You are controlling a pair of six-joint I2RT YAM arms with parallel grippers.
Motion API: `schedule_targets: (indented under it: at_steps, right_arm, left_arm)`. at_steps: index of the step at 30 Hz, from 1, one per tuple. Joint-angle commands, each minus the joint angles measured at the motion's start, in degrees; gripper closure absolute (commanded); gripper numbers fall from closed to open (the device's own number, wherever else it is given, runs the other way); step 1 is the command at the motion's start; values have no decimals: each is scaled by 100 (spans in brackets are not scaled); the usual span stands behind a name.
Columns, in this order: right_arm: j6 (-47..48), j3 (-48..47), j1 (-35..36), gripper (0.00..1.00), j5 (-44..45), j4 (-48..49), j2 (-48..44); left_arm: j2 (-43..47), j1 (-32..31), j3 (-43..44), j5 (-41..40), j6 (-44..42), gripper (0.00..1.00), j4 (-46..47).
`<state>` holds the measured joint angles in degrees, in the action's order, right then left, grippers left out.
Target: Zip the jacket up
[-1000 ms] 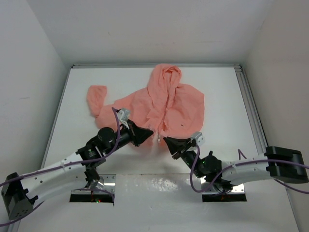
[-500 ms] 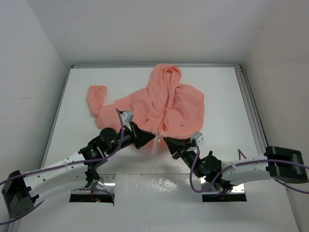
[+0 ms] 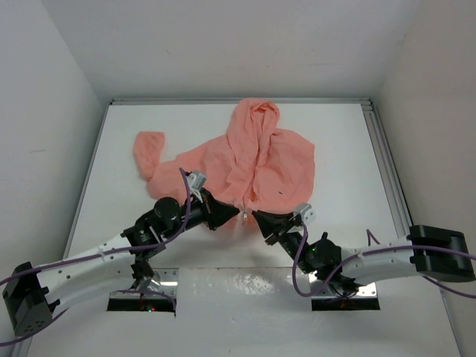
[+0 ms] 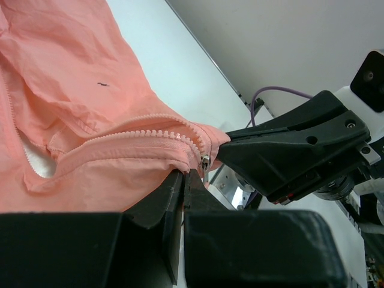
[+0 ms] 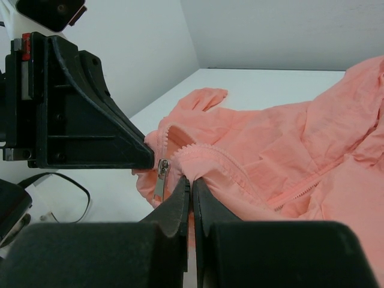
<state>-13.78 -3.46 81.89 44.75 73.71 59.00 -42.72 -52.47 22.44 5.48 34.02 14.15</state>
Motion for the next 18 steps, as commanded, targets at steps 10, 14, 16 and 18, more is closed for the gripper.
schedule_targets:
  at_steps: [10,14,16,18]
  right_arm:
    - [16,-102,11,100,7,389,-56]
    - [33,-102,11,100,7,389,-73]
    - [42,-102,11,100,16,398,-82]
    - [42,-111,11,100,7,398,-82]
  left_arm:
    - [-26,-18,-2,252,26,100,343]
    - [-70,-27,15,340,26,100,369]
    - [-70,-27,24,358,8,100,369]
    - [-96,-27,24,375,-1,100,351]
